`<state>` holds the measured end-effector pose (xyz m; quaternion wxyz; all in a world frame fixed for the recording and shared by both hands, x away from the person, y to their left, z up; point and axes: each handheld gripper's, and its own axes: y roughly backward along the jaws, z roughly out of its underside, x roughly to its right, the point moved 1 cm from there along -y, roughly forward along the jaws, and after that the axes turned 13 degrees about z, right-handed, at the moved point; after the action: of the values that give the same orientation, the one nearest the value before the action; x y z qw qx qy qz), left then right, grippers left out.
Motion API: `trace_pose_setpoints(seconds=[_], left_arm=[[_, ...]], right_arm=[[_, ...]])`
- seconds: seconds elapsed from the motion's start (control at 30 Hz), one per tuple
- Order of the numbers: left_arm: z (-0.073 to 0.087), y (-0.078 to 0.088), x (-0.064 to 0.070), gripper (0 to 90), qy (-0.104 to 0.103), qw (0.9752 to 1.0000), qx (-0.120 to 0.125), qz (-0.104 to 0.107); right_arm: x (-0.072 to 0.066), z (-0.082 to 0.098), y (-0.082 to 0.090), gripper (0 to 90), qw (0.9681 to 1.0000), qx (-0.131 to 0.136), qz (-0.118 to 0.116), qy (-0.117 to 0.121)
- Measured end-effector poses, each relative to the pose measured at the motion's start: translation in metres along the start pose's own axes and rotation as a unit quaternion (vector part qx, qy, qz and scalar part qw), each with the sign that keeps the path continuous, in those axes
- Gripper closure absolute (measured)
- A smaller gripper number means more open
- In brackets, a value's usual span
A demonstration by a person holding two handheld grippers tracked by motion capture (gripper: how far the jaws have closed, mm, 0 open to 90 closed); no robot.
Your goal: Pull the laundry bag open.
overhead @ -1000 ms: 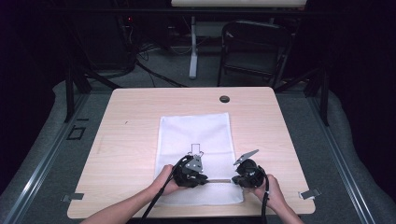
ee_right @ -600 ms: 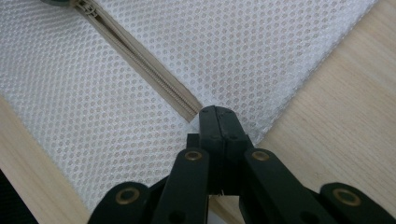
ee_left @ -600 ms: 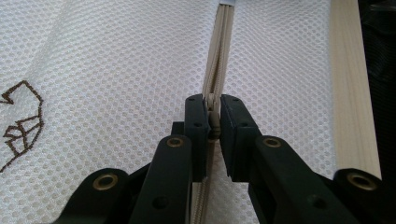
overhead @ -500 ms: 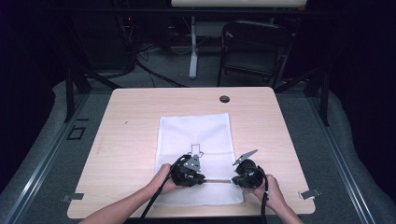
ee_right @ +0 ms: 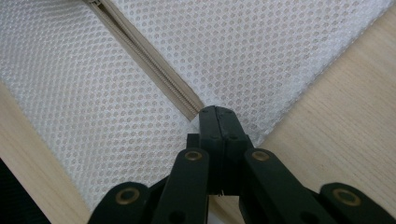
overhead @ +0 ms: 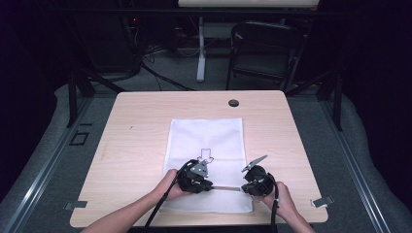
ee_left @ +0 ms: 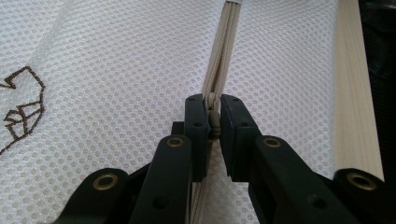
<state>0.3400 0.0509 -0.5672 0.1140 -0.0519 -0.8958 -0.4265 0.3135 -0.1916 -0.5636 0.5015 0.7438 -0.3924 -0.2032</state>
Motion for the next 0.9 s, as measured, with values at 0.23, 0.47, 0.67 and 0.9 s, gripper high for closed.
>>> trace_pose_setpoints(seconds=[0.23,0.47,0.67,0.9], left_arm=[[0.005,0.004,0.001,81.9,-0.001,1.0000,0.001,0.001],[0.008,0.007,0.001,81.9,0.000,1.0000,0.001,0.002],[0.012,0.011,0.001,81.9,0.003,1.0000,0.000,-0.003],[0.015,0.014,0.003,81.9,0.005,1.0000,0.000,-0.004]], right_arm=[[0.000,0.000,0.000,90.0,1.0000,-0.001,0.000,0.001],[0.000,0.000,0.000,90.0,1.0000,0.000,0.000,0.003],[0.000,0.000,0.000,90.0,0.9999,-0.003,0.007,0.007],[0.000,0.000,0.000,90.0,1.0000,-0.001,0.002,0.004]])
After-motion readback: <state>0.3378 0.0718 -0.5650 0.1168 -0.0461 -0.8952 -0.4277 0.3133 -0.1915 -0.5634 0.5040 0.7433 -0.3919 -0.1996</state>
